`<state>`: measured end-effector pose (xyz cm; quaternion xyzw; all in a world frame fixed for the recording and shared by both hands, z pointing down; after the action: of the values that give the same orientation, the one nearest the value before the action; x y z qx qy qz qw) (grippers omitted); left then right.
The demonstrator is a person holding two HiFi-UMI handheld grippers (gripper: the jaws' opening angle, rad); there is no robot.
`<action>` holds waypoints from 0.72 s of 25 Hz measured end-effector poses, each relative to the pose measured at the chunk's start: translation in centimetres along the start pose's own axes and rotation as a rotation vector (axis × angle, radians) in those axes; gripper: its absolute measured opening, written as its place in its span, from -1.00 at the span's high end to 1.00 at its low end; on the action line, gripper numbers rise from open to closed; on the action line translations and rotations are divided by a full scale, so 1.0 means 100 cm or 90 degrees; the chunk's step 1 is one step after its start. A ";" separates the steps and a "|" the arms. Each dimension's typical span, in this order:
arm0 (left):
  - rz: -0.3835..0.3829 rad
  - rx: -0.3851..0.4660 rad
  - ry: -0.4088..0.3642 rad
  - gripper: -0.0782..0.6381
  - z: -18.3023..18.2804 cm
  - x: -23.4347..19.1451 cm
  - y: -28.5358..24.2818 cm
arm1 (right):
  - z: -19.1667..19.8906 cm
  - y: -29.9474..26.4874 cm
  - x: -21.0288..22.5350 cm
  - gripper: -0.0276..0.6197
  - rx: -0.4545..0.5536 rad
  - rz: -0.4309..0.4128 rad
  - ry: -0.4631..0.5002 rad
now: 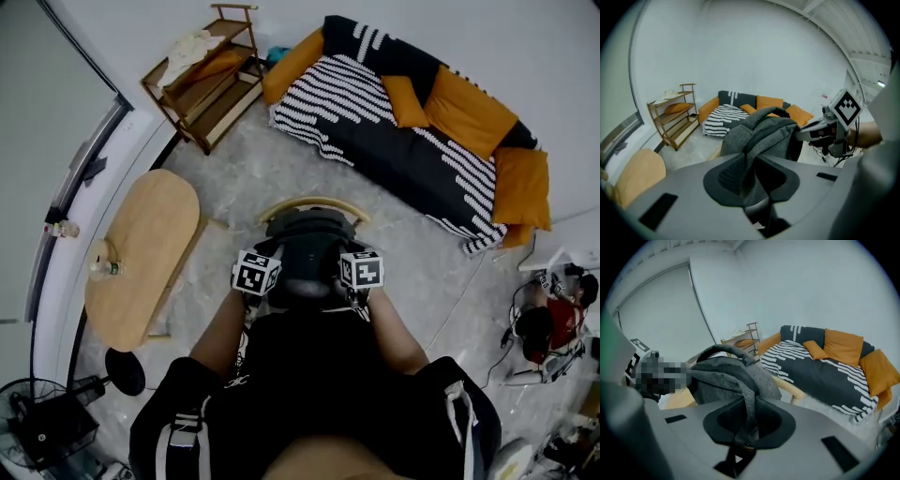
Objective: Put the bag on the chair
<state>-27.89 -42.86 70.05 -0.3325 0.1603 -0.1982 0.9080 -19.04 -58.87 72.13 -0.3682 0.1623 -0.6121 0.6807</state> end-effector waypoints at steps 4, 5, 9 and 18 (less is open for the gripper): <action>-0.009 -0.025 -0.018 0.54 -0.011 -0.010 -0.015 | -0.014 -0.012 0.007 0.68 -0.006 0.008 0.025; -0.010 -0.036 -0.029 0.54 -0.014 -0.012 -0.017 | -0.017 -0.012 0.008 0.67 -0.010 0.012 0.028; -0.021 -0.037 -0.016 0.51 -0.019 -0.017 -0.019 | -0.024 -0.017 0.011 0.61 0.005 -0.008 0.025; -0.104 -0.016 0.009 0.36 -0.012 -0.033 -0.015 | -0.047 -0.043 0.033 0.52 0.033 0.006 0.063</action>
<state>-31.67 -43.01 70.74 -0.3544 0.1418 -0.2718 0.8834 -24.63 -63.33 72.69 -0.3190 0.1814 -0.6302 0.6842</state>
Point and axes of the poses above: the fingertips, and each gripper's own axes: y backward along the fingers, x to its right, z out of its underside, the point moved 2 cm from there along y, backward along the fingers, and after that the axes turned 4 degrees about x, right-handed, at the moved point
